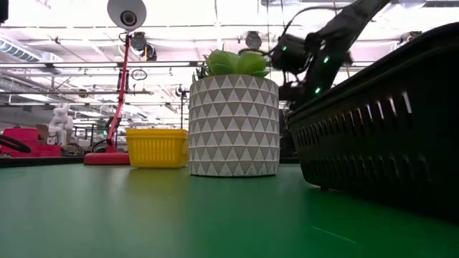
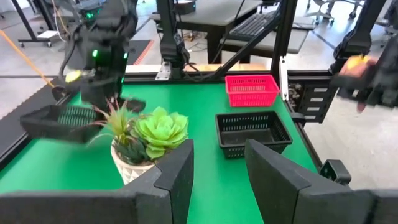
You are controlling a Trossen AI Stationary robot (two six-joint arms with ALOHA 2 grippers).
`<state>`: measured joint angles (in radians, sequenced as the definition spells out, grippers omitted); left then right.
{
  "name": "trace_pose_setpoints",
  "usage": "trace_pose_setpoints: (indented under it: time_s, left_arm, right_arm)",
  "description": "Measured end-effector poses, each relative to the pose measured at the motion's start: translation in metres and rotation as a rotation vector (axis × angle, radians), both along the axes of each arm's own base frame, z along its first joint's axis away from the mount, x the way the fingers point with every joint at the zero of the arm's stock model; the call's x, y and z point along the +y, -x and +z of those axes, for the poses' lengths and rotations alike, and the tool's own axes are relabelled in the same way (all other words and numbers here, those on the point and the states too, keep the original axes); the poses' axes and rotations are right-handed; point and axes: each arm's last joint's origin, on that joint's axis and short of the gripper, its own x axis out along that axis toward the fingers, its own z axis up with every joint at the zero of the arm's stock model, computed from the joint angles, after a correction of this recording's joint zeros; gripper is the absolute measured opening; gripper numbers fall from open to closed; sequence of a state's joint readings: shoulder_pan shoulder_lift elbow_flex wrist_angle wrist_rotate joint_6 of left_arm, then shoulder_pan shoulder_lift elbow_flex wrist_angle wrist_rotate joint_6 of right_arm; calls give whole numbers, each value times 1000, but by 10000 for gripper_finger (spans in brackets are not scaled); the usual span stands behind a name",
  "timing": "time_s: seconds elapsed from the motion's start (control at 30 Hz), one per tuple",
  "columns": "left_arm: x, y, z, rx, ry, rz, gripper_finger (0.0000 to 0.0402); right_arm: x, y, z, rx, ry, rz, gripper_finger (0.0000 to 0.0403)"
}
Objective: Stack baskets by color
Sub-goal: Stack the top black bin on top of the bottom black bin
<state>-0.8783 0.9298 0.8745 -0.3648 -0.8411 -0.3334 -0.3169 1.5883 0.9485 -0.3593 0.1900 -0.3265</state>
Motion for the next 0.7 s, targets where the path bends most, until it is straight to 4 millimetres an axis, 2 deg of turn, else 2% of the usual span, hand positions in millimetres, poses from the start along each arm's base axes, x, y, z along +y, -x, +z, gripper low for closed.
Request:
trace_pose_setpoints:
  time_s: [0.17, 0.4, 0.57, 0.7]
  left_arm:
    - [0, 0, 0, -1, 1, 3, 147]
    - [0, 0, 0, -3, -2, 9, 147]
    - [0, 0, 0, -4, -16, 6, 147]
    - [1, 0, 0, -5, -31, 8, 147]
  right_arm:
    - [28, 25, 35, -19, -68, -108, 1]
    - [90, 50, 68, -85, -167, -72, 1]
    - [141, 62, 83, -197, -270, 15, 1]
    - [188, 64, 89, -295, -367, 181, 1]
